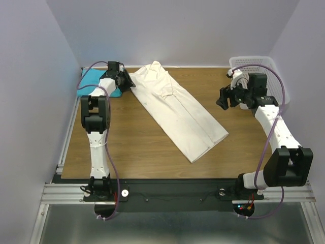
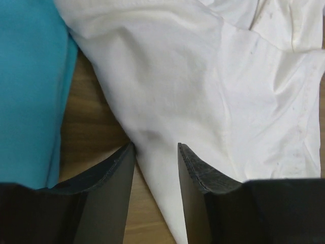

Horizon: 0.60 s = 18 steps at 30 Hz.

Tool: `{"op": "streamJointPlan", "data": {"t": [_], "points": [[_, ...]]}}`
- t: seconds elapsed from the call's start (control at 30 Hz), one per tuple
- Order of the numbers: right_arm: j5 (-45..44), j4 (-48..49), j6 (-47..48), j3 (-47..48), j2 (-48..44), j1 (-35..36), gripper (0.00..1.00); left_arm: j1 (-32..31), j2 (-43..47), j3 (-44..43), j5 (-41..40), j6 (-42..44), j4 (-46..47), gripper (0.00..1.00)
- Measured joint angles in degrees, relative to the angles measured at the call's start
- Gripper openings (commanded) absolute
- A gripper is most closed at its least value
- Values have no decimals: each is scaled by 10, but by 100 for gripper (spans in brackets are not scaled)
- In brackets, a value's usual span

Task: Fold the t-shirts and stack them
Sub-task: Fold the tshirt

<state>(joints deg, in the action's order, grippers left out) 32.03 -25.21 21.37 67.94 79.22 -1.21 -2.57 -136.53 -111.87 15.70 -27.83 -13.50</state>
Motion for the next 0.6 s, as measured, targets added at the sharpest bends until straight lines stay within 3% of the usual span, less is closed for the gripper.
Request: {"op": "streamJointPlan", "data": {"t": [0.17,0.43,0.6], "points": [[-9,-6,45,-14,9,0,76,-6,108,108,22,29,13,55],[-42,-14,44,-30,124,0,74,-6,464,409,54,79,130,61],[-71,-30,28,-36,187,-1,73,-16,612,603,99,63,200,61]]}}
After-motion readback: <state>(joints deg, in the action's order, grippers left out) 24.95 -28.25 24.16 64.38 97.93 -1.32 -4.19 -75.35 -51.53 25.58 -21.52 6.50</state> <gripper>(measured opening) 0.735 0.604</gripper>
